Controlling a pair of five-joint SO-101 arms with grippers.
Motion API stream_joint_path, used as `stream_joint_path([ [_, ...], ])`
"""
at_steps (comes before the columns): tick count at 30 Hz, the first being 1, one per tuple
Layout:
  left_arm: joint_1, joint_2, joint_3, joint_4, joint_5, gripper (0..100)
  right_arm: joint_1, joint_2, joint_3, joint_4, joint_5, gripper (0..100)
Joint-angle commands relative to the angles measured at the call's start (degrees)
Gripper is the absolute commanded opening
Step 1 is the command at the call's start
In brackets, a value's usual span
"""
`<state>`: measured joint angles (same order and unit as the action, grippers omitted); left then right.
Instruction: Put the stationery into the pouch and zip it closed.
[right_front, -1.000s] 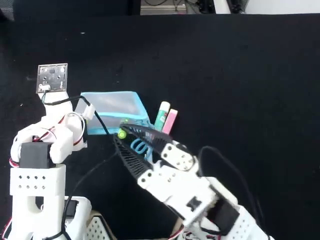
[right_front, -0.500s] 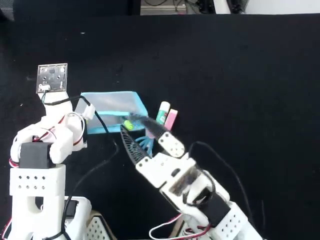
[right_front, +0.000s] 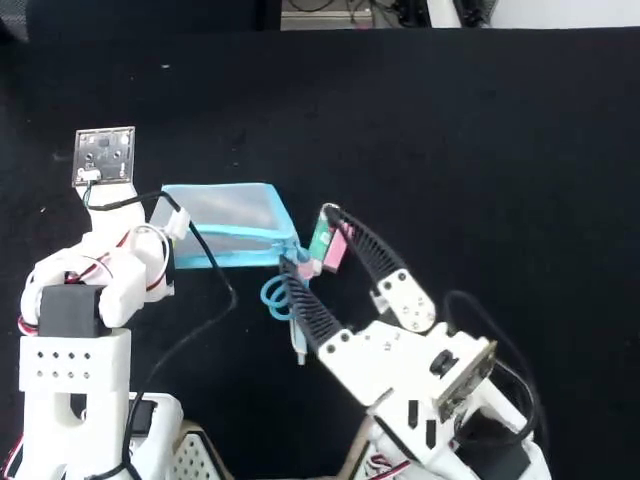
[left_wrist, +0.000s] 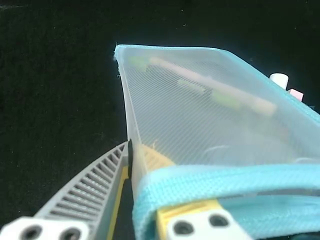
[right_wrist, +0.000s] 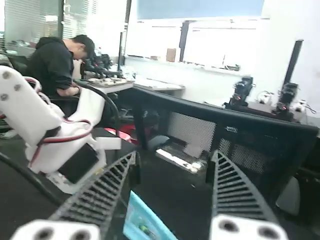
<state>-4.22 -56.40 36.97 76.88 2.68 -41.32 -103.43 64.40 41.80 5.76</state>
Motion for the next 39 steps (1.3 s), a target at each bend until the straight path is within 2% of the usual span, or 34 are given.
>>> stream_joint_path([
  [1, -0.7, -0.7, -1.1, -0.6, 0.1, 3, 7.1, -1.9, -3.0, 3.9, -0.7, 21.9],
  [5, -0.7, -0.7, -1.1, -0.6, 0.1, 3, 14.2, 10.6, -4.1, 5.8, -2.5, 21.9],
  [9, -0.7, -0.7, -1.0, -0.6, 0.1, 3, 23.3, 25.8, -10.2, 11.3, -12.6, 21.9],
  [12, -0.7, -0.7, -0.5, -0.9, 0.1, 3, 27.1, 36.3, -14.0, 13.4, -18.6, 21.9],
  [18, -0.7, -0.8, -0.6, -0.7, 0.1, 3, 27.4, 56.5, -14.9, 6.2, -23.7, 21.9],
  [23, -0.7, -0.8, -0.6, -0.7, 0.1, 3, 28.0, 72.6, -14.8, -1.2, -30.9, 21.9],
  [28, -0.6, -1.0, -0.6, -0.7, 0.1, 3, 28.1, 87.3, -16.3, -9.1, -34.1, 21.9],
  [36, -0.5, -0.8, -0.7, -1.0, -0.1, 3, 28.9, 104.2, -26.7, -9.6, -36.0, 21.9],
  [39, -0.2, -0.8, -0.7, -1.0, -4.1, 3, 29.0, 107.0, -28.8, -8.6, -36.0, 21.9],
])
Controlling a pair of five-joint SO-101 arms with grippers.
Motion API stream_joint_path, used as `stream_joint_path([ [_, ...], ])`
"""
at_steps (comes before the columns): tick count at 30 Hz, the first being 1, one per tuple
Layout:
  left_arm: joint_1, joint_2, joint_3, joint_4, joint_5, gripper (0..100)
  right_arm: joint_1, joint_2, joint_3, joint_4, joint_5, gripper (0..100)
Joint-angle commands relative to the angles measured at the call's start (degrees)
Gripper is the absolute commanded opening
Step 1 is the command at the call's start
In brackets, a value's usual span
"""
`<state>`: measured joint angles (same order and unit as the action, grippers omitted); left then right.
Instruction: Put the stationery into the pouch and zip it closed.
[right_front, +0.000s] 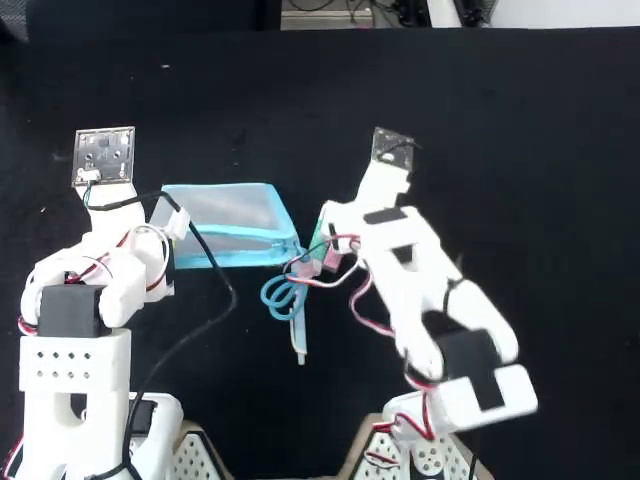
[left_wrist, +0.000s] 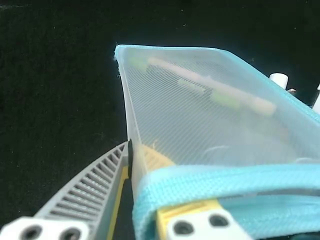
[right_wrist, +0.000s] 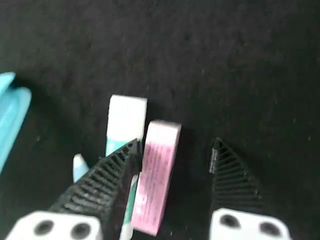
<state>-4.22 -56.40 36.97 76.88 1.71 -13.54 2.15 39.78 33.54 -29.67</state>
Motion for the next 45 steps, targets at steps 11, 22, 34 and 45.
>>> stream_joint_path([
  [11, -0.2, -0.7, 2.2, -4.7, -2.4, 3, 7.5, 2.6, -7.5, 8.6, 0.1, 21.8],
  [22, -0.5, -1.2, 5.8, -8.3, 0.4, 3, 1.3, 2.7, -7.6, 11.4, 4.7, 8.6],
  [34, -0.6, -1.3, 5.7, -6.6, 0.4, 3, 0.6, 2.4, -7.6, 11.5, 4.8, 6.2],
  [45, -0.6, -1.3, 5.8, -6.6, 0.4, 3, -1.1, 2.2, -8.7, 18.1, 4.4, 31.3],
])
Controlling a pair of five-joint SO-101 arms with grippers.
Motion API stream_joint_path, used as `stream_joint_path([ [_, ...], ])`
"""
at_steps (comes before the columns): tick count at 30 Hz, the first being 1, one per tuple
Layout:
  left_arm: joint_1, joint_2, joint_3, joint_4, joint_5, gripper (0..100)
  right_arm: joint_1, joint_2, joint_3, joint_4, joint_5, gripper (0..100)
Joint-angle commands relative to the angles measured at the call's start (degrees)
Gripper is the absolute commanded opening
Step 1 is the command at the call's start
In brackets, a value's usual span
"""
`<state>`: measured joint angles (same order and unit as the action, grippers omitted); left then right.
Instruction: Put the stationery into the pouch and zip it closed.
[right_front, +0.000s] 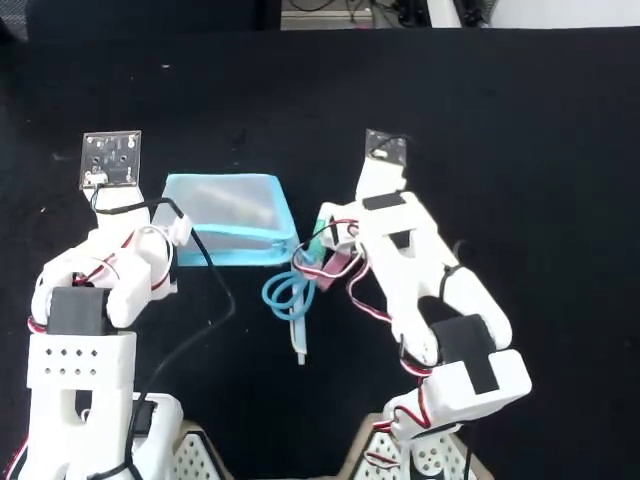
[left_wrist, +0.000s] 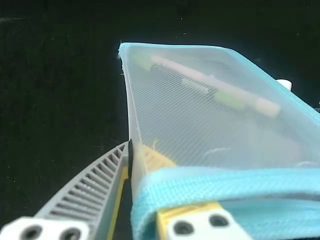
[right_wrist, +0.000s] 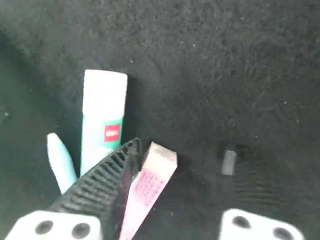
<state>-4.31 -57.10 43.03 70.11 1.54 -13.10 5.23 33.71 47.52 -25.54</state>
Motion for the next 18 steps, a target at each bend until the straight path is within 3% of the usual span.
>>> stream_joint_path([
  [1, -0.5, -0.6, -0.2, 0.2, 0.5, 3, -2.8, -0.8, -3.2, 6.0, 0.3, 30.2],
  [9, -0.5, -0.6, -0.2, 0.1, 0.5, 3, -7.6, -0.3, -1.5, 5.1, 0.2, 19.2],
  [14, -0.5, -0.6, -0.3, 0.1, 0.5, 3, -7.0, -0.7, -1.3, 2.5, 0.7, 1.8],
  [18, -0.5, -0.6, -0.3, 0.1, 0.4, 3, -3.3, -0.8, -2.0, 1.5, 0.8, 1.1],
])
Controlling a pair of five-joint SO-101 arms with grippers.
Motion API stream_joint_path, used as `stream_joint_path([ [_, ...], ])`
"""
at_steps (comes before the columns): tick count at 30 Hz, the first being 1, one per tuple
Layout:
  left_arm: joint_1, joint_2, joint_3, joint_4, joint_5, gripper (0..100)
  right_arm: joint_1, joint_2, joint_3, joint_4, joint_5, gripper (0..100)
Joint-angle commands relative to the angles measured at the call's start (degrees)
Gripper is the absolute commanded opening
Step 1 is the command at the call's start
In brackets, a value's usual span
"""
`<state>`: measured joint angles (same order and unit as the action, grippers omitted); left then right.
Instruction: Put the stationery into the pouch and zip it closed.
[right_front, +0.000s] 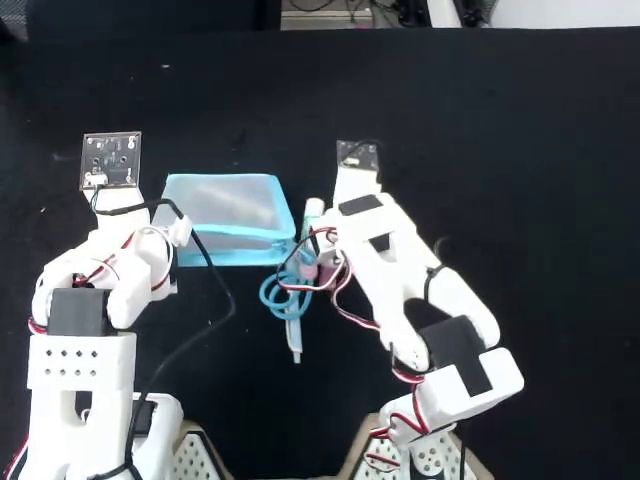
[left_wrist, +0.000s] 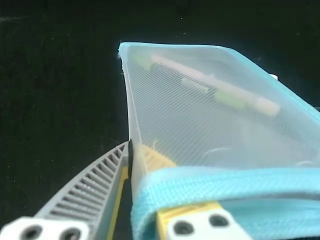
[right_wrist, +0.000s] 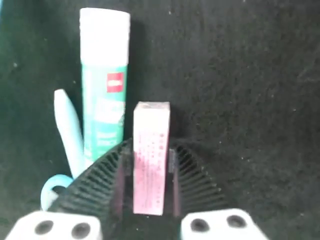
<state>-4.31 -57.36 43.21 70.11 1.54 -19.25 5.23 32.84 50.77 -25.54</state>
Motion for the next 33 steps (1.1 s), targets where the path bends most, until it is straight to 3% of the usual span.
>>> stream_joint_path([
  [1, -0.5, -0.4, -0.4, 0.1, 0.4, 3, 4.0, -0.8, -1.6, -1.6, 0.8, 1.0],
  [4, -0.5, -0.4, -0.4, 0.1, 0.4, 3, 7.4, -0.8, -2.5, -1.2, 4.7, 1.1],
  [8, -0.3, -0.4, -0.4, 0.1, 0.4, 3, 10.9, -0.9, -3.2, 0.6, 15.8, 1.1],
  [12, -0.1, -0.4, -0.6, 0.1, 0.4, 3, 14.2, -2.2, -7.4, 12.9, 30.3, 1.1],
  [16, -0.1, -0.4, -0.6, 0.1, 0.4, 3, 15.3, -0.5, -10.7, 24.6, 40.2, 1.6],
  [18, -0.1, -0.4, -0.5, 0.1, 0.4, 3, 15.6, 1.6, -10.7, 25.3, 41.8, 3.4],
  [24, -0.5, -0.4, -0.4, 0.2, 0.4, 3, 16.5, 10.9, -13.6, 25.7, 42.0, 24.0],
  [33, -0.4, -0.4, -0.3, 0.2, 0.4, 3, 16.2, 11.3, -21.2, 35.0, 42.1, 20.9],
])
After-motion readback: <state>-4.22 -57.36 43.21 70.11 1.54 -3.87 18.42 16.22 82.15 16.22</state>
